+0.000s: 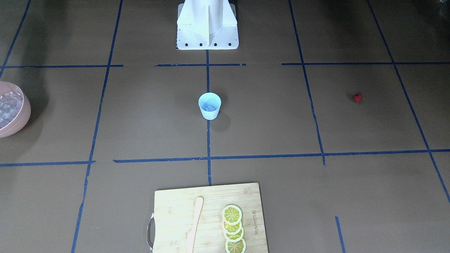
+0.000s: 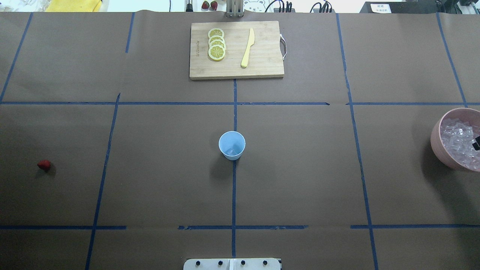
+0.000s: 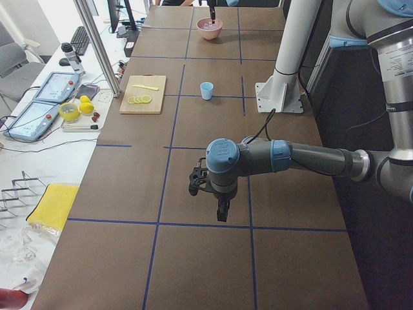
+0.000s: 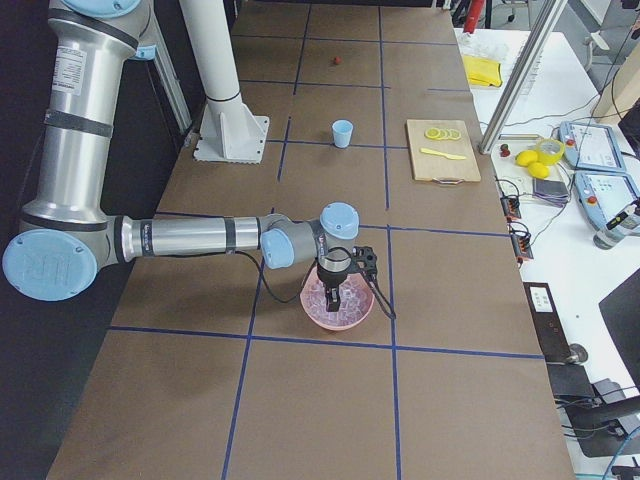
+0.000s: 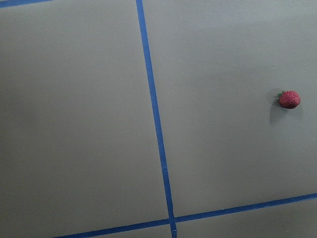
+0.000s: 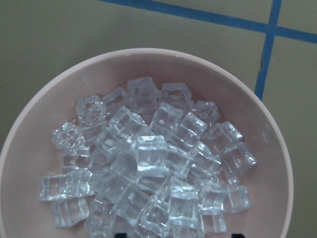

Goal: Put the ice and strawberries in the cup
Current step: 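Grasp another ice cube from the pink bowl with the right gripper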

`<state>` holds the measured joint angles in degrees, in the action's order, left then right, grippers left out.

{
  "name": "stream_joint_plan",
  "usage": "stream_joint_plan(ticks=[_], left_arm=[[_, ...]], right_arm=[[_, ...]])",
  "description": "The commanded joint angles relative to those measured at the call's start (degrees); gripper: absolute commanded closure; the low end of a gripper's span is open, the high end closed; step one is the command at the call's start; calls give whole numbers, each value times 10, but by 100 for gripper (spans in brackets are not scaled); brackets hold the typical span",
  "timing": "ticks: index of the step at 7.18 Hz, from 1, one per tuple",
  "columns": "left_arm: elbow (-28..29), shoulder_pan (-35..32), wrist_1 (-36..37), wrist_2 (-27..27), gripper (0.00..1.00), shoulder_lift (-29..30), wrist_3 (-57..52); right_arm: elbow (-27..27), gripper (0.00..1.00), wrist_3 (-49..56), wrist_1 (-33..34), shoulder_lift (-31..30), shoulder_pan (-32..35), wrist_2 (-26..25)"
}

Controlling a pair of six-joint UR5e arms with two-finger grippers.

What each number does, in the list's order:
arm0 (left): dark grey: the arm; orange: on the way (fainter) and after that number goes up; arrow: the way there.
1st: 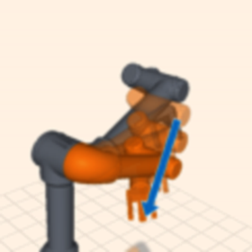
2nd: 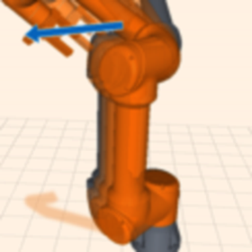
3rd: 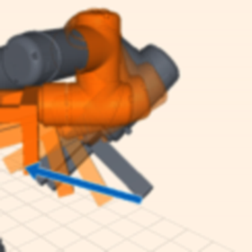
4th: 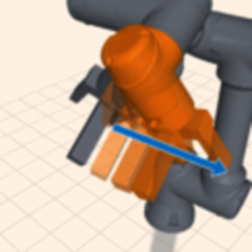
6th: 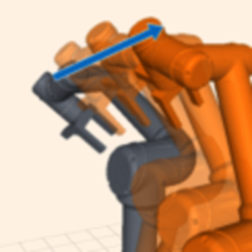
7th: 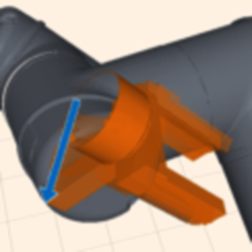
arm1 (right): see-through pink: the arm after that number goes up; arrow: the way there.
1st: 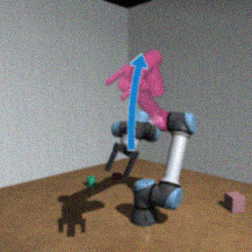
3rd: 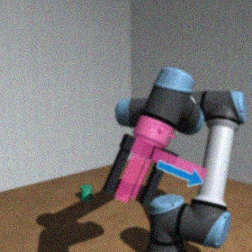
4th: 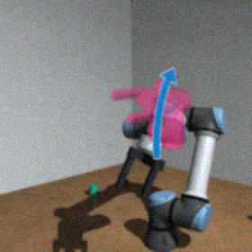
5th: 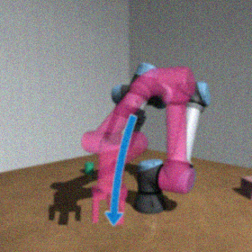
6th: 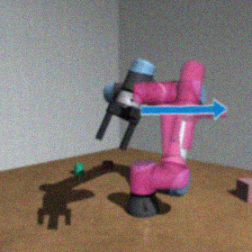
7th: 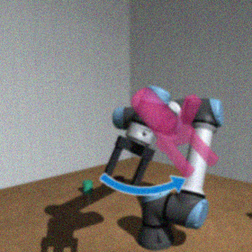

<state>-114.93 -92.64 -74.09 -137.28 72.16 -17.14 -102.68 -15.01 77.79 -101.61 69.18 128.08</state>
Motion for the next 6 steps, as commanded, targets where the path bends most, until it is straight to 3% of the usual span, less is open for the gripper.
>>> stream_joint_plan(ticks=[1,6], left_arm=[[1,0,1,0,0,0,0],[-1,0,1,-1,0,0,0]], right_arm=[[19,25,1,0,23,-8,-1],[53,26,19,-20,26,-7,1]])
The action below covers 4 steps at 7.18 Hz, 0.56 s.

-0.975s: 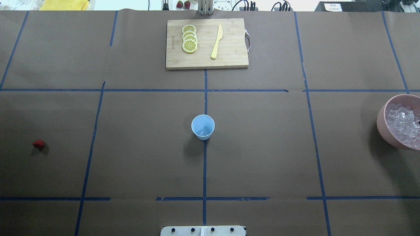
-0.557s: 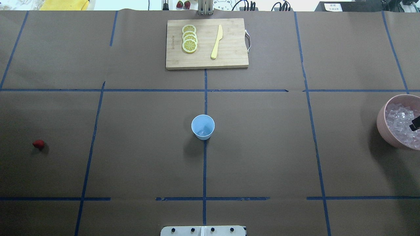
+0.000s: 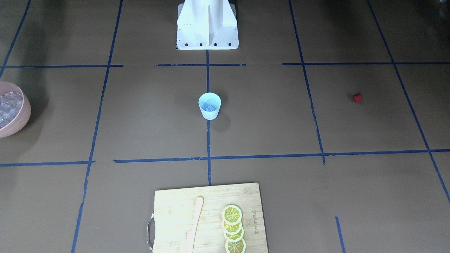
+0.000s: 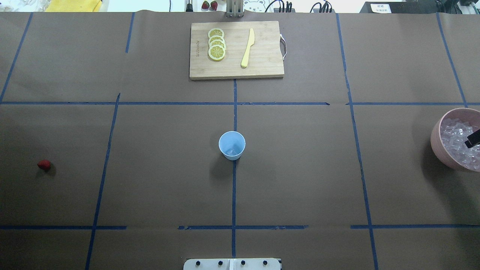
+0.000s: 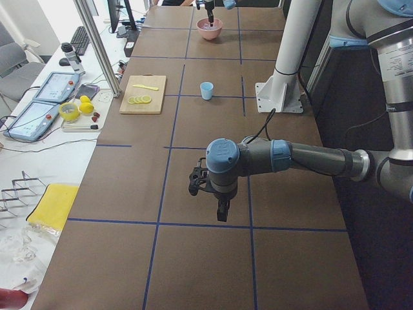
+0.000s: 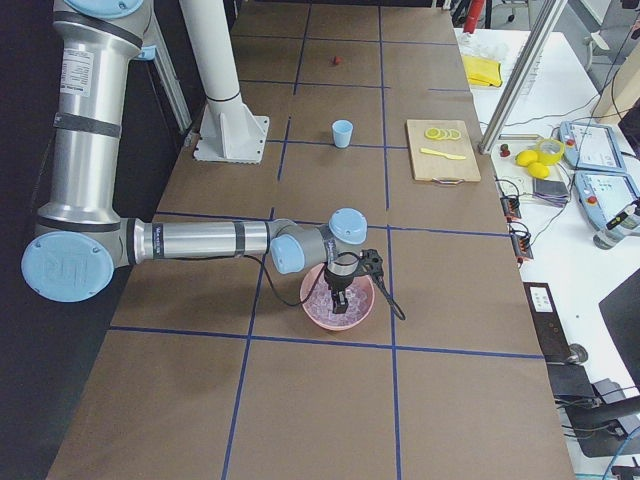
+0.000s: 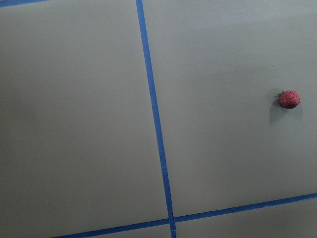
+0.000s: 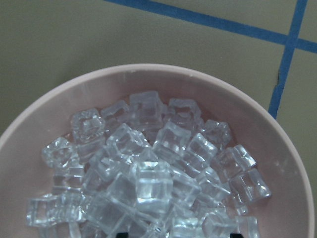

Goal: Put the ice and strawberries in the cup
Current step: 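Grasp another ice cube from the pink bowl with the right gripper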

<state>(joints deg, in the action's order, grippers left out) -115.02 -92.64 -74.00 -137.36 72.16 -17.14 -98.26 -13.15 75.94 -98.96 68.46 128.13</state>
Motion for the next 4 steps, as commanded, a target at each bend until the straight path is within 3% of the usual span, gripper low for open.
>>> stream_joint_plan(ticks=[1,3,4], left_arm=[[0,0,0,0,0,0,0],[0,0,-1,0,0,0,0],[0,0,0,0,0,0,0]], right_arm=[[10,34,0,-2,0,0,0],[8,89,2,-3,0,0,0],[4,100,1,-3,0,1,0]])
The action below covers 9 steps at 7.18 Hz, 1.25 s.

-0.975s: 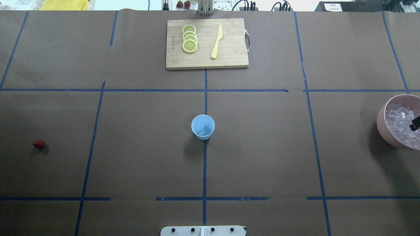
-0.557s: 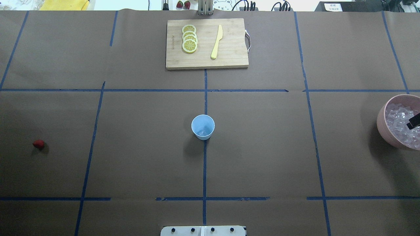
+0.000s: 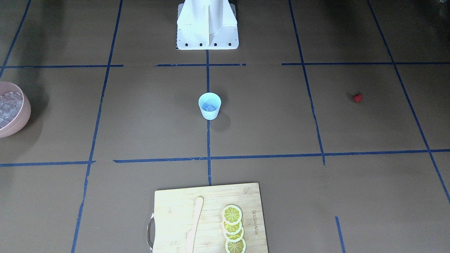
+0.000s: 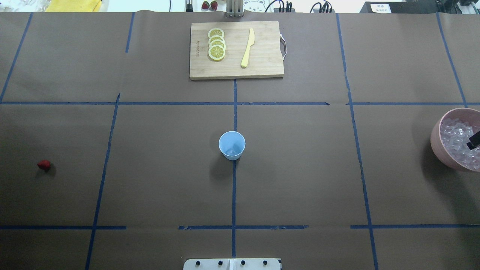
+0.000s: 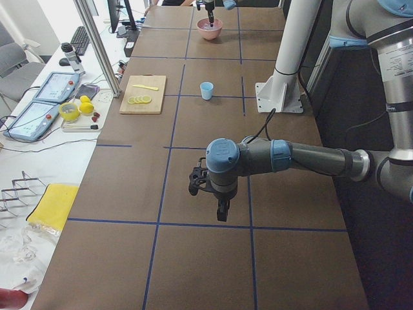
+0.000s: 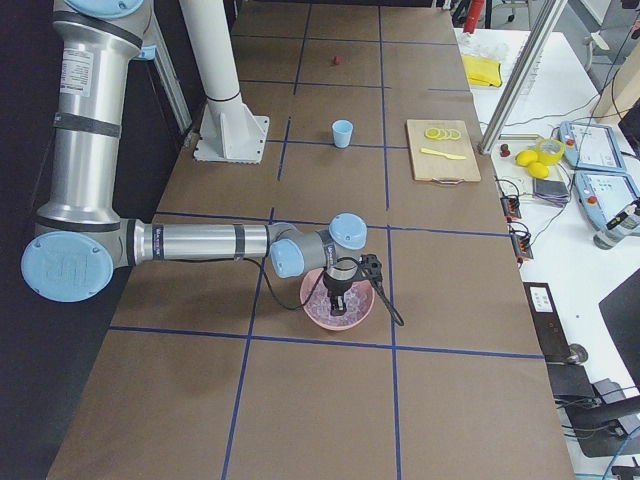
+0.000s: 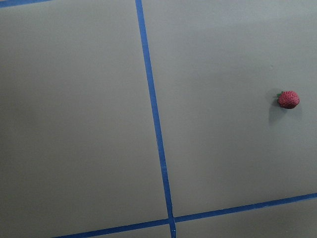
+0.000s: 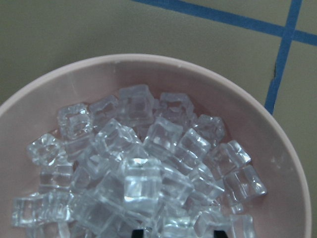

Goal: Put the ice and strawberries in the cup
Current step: 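Grasp another ice cube from the pink bowl with the right gripper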

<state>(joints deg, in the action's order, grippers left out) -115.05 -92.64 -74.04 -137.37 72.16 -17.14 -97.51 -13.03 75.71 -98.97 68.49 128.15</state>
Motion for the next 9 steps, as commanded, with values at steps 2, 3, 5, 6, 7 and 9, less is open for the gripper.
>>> stream_joint_plan(ticks=[2,3,5,6,7,9], left_arm=[[0,0,0,0,0,0,0],[0,0,0,0,0,0,0],[-1,0,0,-1,0,0,0],[-1,0,0,-1,0,0,0],[-1,0,0,-1,0,0,0],[-2,0,0,-1,0,0,0]], right_arm=[[-6,100,2,-1,0,1,1],[-28,100,-2,1,-3,3,4],[-112,100,-8,8,-45,7,6],[-148,100,-27,8,-64,7,6],[-176,100,-101,8,-62,5,24],[-223,100,-259,6,-25,-36,64]])
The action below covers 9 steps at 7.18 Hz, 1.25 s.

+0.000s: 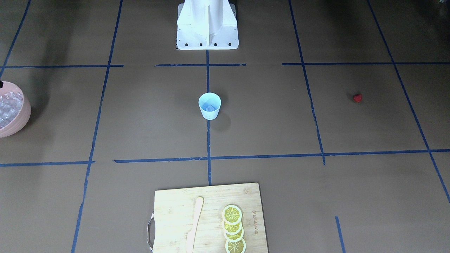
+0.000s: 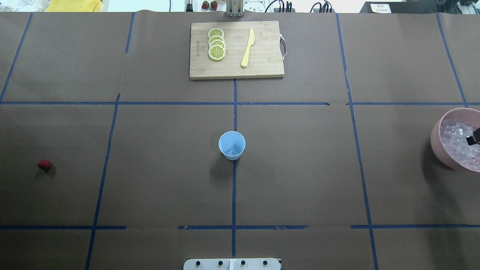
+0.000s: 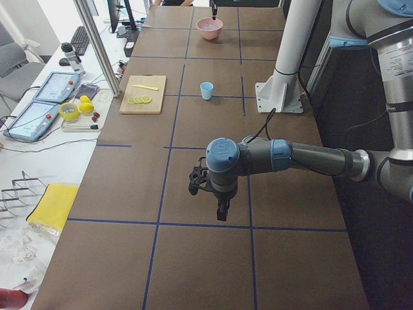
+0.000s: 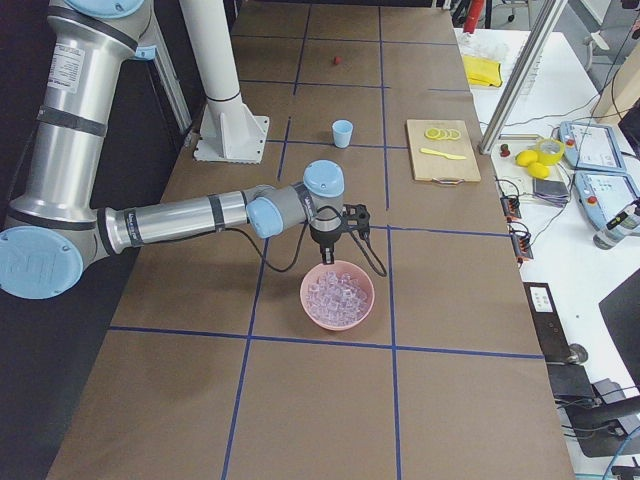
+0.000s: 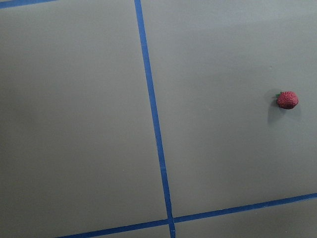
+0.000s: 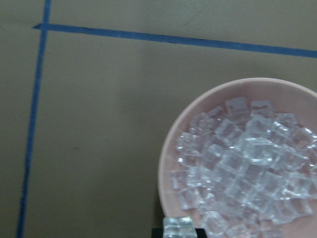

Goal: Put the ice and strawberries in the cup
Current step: 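Grasp another ice cube from the pink bowl with the right gripper, then move the ice cube over the blue cup and open the right gripper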

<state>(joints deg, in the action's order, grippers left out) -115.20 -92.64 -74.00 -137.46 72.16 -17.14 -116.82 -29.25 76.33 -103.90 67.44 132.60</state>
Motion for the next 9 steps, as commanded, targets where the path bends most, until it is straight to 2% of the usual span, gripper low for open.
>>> stream_joint_plan(ticks=[1,3,4,5,6,7,9], left_arm=[[0,0,-2,0,0,0,0],[-1,-1,-2,0,0,0,-1],[-1,0,-3,0,0,0,0],[0,0,-3,0,0,0,-1],[0,0,-3,0,0,0,-1],[0,0,-2,0,0,0,-1],[0,0,-2,0,0,0,-1]], right_arm=[[-37,100,-200,0,73,-67,17],[-39,100,-402,1,192,-164,-13],[-35,100,-492,2,246,-234,-58],[-6,100,-565,9,319,-289,-114],[41,99,-614,45,402,-327,-155],[101,99,-656,50,474,-355,-206],[165,98,-682,46,530,-376,-240]])
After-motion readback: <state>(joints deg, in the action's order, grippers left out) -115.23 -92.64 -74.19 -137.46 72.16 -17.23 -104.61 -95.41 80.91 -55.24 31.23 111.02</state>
